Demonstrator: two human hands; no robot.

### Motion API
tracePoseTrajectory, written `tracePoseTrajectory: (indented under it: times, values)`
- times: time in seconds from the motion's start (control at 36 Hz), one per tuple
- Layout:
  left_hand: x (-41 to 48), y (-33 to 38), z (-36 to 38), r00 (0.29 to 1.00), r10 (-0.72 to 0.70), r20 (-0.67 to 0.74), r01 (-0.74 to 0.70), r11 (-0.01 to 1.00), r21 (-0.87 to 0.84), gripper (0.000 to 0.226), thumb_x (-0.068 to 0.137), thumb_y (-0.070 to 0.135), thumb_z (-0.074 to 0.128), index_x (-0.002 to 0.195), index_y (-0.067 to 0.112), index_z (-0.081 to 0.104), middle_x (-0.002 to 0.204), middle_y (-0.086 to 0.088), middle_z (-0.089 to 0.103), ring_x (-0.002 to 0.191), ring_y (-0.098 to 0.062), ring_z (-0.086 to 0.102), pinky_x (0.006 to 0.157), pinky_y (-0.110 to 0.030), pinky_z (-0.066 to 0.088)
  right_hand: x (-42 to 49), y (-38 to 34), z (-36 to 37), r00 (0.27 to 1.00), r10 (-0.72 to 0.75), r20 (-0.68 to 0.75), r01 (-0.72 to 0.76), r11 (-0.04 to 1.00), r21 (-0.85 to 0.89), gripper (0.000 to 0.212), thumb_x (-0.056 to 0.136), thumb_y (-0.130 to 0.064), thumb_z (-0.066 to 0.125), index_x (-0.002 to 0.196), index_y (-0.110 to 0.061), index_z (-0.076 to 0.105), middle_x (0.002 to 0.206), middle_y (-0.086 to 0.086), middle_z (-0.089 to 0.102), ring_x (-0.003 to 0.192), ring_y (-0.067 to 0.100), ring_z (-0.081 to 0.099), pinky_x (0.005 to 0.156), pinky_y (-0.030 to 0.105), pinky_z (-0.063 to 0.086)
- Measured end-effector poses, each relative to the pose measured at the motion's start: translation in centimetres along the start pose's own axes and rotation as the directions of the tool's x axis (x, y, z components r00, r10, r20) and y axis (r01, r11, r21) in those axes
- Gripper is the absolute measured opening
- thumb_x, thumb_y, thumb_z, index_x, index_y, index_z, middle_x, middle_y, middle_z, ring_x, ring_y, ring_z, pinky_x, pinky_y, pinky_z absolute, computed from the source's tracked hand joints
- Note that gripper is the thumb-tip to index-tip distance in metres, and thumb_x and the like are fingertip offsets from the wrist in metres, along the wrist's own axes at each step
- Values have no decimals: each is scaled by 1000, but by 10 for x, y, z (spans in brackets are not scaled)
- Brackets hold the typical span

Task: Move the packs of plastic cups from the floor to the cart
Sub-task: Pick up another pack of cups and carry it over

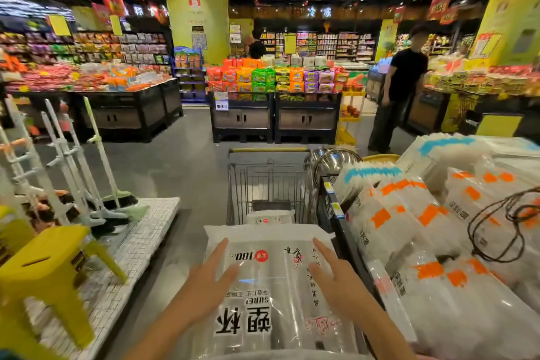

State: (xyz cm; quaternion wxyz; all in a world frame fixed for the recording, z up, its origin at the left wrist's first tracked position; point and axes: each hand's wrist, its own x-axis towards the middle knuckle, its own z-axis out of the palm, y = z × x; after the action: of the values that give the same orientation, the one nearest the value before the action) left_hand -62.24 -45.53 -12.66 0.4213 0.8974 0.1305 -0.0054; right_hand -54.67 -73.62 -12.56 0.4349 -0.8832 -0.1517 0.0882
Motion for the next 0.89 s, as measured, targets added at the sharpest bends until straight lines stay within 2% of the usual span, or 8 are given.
tracePoseTrajectory:
  times: [0.06, 0.14, 0.22, 0.31, 0.39, 0.61, 0.69, 0.89]
  values:
    - [34, -3, 0, 1000, 8, 4, -8, 1000, -5, 67, 85, 76, 41, 142, 67, 8, 158, 7, 28, 146, -15, 18, 114, -42, 23, 35, 10, 2, 1000, 14, -1, -14, 1000, -22, 58, 98, -50, 44, 151, -50, 22, 74, -18, 26, 44, -7, 47, 56, 17, 32]
    - [83, -4, -3, 999, 42, 19, -42, 999, -16, 72, 79, 83, 38, 143, 66, 7, 156, 17, 27, 148, -16, 19, 116, -42, 23, 83, 18, 4, 999, 30, -11, -30, 1000, -4, 61, 94, -59, 42, 150, -55, 20, 82, -18, 39, 54, -6, 47, 64, 23, 38]
    - [132, -3, -8, 997, 64, 30, -63, 998, -28, 71, 88, 71, 41, 149, 55, 9, 157, 18, 22, 147, -16, 24, 117, -39, 20, 129, 19, 8, 998, 63, -29, -62, 998, 18, 64, 90, -65, 41, 149, -59, 17, 132, -8, 51, 89, -4, 56, 94, 30, 45]
    - [177, -4, -16, 995, 88, 47, -86, 995, -54, 71, 90, 66, 43, 151, 50, 10, 158, 18, 19, 146, -13, 23, 117, -36, 20, 171, 17, 13, 993, 96, -63, -93, 994, 50, 63, 93, -60, 45, 150, -55, 19, 136, -11, 44, 120, 5, 49, 104, 32, 36]
    - [220, -8, -19, 993, 92, 78, -87, 993, -75, 70, 90, 66, 44, 150, 52, 10, 160, 16, 18, 147, -13, 22, 117, -35, 21, 208, 21, 18, 993, 95, -75, -93, 995, 25, 61, 95, -57, 47, 150, -54, 22, 153, -15, 33, 145, 7, 26, 119, 33, 24]
    - [338, -25, -7, 989, 47, 141, -50, 999, 18, 68, 93, 65, 36, 150, 54, 0, 159, 4, 25, 146, -19, 22, 115, -45, 24, 313, 46, 33, 979, 172, -108, -169, 985, 31, 59, 99, -46, 51, 152, -47, 25, 140, -11, 40, 121, -2, 35, 110, 28, 30]
    - [387, -38, 10, 990, -25, 141, 19, 999, 48, 65, 91, 71, 33, 144, 64, -2, 153, -4, 32, 139, -22, 33, 111, -47, 31, 361, 73, 40, 978, 185, -96, -184, 983, 13, 59, 98, -50, 49, 150, -52, 23, 145, -10, 39, 137, 5, 33, 114, 33, 30]
    - [501, -77, 65, 986, -111, 125, 112, 994, -6, 64, 90, 73, 34, 141, 69, -5, 163, 5, 13, 149, -22, 16, 116, -52, 22, 485, 146, 67, 982, 190, -4, -190, 981, -48, 59, 99, -52, 45, 152, -51, 20, 153, -1, 37, 144, 12, 27, 113, 35, 30]
